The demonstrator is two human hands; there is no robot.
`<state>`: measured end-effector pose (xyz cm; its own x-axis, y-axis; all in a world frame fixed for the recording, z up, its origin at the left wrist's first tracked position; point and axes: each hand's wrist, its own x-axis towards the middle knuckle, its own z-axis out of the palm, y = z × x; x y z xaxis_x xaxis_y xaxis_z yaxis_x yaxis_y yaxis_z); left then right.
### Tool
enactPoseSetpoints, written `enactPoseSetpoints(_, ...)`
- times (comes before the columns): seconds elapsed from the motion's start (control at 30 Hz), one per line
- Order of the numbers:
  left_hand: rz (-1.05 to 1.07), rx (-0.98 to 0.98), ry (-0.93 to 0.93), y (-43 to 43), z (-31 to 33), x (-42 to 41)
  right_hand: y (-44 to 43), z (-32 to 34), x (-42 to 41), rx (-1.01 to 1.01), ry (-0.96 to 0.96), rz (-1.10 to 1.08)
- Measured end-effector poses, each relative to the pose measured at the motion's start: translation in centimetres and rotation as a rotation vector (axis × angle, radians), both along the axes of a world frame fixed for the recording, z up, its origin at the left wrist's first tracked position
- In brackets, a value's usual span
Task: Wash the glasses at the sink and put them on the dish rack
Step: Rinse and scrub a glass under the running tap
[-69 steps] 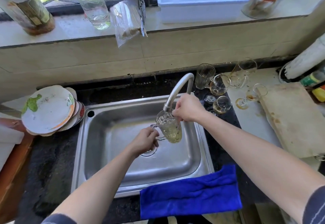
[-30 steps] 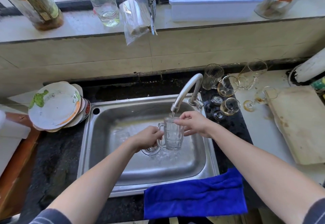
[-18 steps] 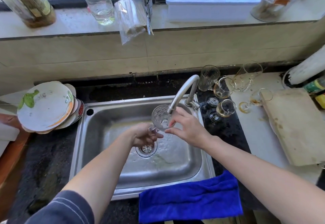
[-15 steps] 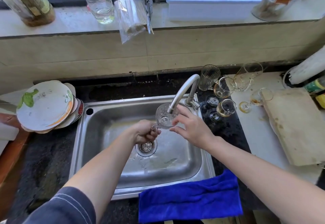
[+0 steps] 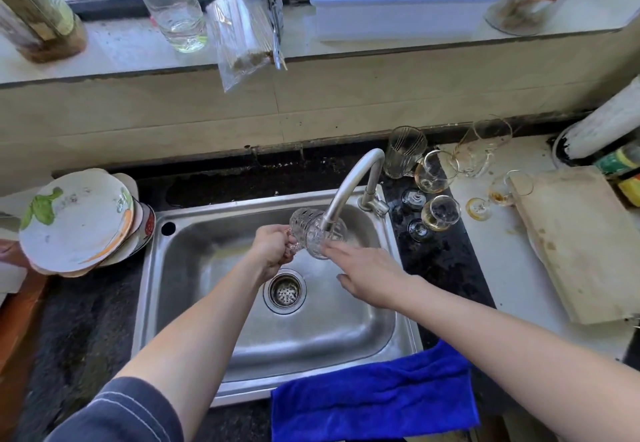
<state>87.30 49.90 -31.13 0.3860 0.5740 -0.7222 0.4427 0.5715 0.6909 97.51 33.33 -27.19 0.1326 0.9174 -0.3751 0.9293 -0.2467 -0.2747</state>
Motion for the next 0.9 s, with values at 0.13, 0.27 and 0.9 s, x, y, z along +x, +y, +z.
enactPoseSetpoints(0.13,-0.001,-0.021,-0.041,-0.3,0.7,1.0,2.1,0.0,-0.6,0.08,-0.006,-0.123)
enactPoseSetpoints(0.27,0.034,-0.056,-0.004,0.9,0.7,0.2,0.5,0.2,0.2,0.073,0.063,0.011)
enactPoseSetpoints(0.9,-0.073,-0.122,0.049,0.4,1.6,-0.6,0.6,-0.9,1.4,0.146,0.012,0.01)
